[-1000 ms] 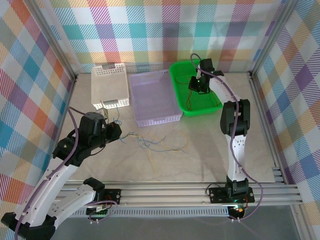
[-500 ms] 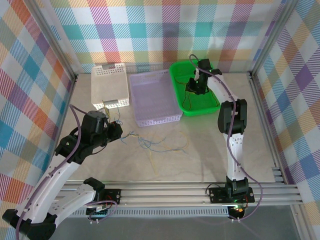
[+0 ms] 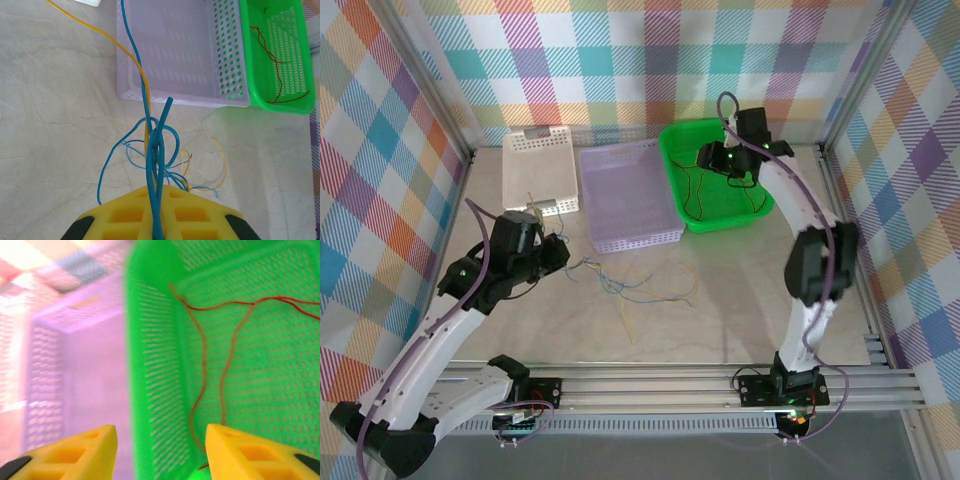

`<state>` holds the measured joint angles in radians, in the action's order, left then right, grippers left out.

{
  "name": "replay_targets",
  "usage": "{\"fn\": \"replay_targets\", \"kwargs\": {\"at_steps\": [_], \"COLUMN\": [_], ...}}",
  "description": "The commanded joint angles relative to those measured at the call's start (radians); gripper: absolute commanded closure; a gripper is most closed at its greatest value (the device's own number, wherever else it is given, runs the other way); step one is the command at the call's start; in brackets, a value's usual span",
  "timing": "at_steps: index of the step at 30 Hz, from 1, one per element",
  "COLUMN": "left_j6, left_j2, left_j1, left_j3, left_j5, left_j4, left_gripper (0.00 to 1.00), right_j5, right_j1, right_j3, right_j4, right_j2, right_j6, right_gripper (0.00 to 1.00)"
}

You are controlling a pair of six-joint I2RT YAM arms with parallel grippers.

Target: Untangle the cables

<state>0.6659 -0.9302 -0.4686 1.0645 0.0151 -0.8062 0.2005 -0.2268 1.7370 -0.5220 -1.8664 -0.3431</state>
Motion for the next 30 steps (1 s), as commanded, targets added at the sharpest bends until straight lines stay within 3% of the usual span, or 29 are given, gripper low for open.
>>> {"fn": "replay_targets", "kwargs": {"at_steps": [1, 7, 10, 16, 24, 27, 30], "left_j6": [0.046, 0.082, 0.098, 0.132, 0.162, 0.166, 0.163], "left_j2": [-0.045, -0.154, -0.182, -0.231, -0.270, -0.275, -0.274], "left_j1": [-0.001, -0.008, -0.021, -0.071, -0.121, -0.131, -0.133], "left_j3": [0.051, 0.111, 0.132, 0.163, 0.182, 0.194, 0.207], "left_j5": [-0.023, -0.091, -0.119, -0.143, -0.164, -0.170, -0.169], "left_j4": [0.027, 0.022, 0.026, 0.023, 0.016, 0.012, -0.005], "left_gripper": [1.00, 1.00, 1.00, 1.00, 1.00, 0.99, 0.88], "right_j5": [0.167, 0.190, 0.103, -0.048, -0.148, -0.181, -0.179], "right_j1": [-0.103, -0.358, -0.457, -0.623, -0.708, -0.721, -0.721], "right_j3": [-0.231, -0.605, -0.711, -0.808, -0.827, -0.826, -0.836], "right_j4": [0.304, 0.531, 0.608, 0.732, 0.798, 0.794, 0.790], "right_j2": [0.216, 0.467, 0.515, 0.508, 0.439, 0.423, 0.430], "right_j6": [0.086, 0.294, 0.352, 0.517, 0.562, 0.572, 0.563], "right_gripper": [0.45, 0.39, 0.39, 0.38, 0.40, 0.48, 0.78]}}
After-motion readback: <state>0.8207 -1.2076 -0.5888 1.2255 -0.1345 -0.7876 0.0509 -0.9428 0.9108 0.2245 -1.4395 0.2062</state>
